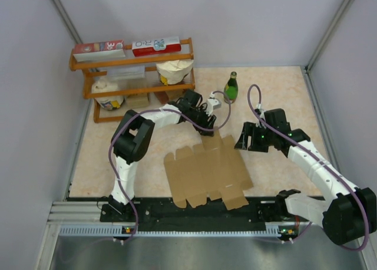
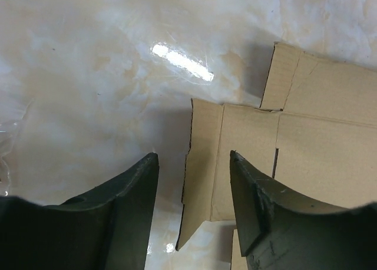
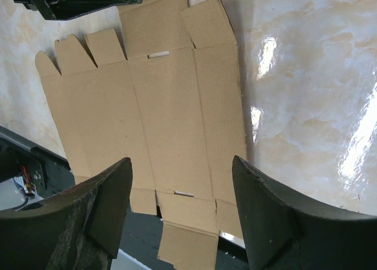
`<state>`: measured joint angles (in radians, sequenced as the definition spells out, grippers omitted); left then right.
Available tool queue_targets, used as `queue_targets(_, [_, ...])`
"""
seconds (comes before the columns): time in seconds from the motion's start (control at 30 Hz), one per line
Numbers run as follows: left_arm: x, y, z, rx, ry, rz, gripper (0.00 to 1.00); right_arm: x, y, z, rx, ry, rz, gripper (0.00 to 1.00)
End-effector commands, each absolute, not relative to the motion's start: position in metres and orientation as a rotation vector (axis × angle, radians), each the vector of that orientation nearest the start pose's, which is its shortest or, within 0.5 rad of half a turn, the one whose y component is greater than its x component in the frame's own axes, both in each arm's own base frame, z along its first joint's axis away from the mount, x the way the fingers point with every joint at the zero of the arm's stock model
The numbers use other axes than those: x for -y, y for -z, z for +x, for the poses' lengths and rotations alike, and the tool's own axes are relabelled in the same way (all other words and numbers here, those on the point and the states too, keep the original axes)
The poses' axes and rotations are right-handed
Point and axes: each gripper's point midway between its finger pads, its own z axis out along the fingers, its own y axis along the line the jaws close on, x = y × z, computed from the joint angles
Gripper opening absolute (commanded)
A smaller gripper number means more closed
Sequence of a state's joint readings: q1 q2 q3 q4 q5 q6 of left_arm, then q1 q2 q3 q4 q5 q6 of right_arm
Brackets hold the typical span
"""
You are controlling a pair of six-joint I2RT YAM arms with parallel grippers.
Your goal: Fold the paper box
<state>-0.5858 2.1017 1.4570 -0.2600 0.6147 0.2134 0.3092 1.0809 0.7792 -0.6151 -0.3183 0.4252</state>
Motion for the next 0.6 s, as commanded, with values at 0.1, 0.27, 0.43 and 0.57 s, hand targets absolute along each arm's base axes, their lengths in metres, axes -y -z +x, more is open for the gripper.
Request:
queue_targets(0.1, [0.363, -0.058, 0.353, -2.073, 0.984, 1.249, 0.47, -0.147, -0.129, 0.231, -2.518, -0.704, -0.013, 0.67])
queue_targets(0.27, [0.362, -0.062, 0.347, -2.067, 1.012, 1.260, 0.39, -0.146, -0.130, 0.231, -2.512, -0.700, -0.015, 0.67])
queue_targets(0.43, [0.363, -0.070, 0.342, -2.064, 1.043, 1.249, 0.21, -0.145, -0.133, 0.232, -2.496, -0.705, -0.027, 0.67])
queue_targets(0.57, [0.364, -0.088, 0.339, -2.050, 1.077, 1.222, 0.10, -0.149, -0.138, 0.233, -2.471, -0.743, -0.047, 0.67])
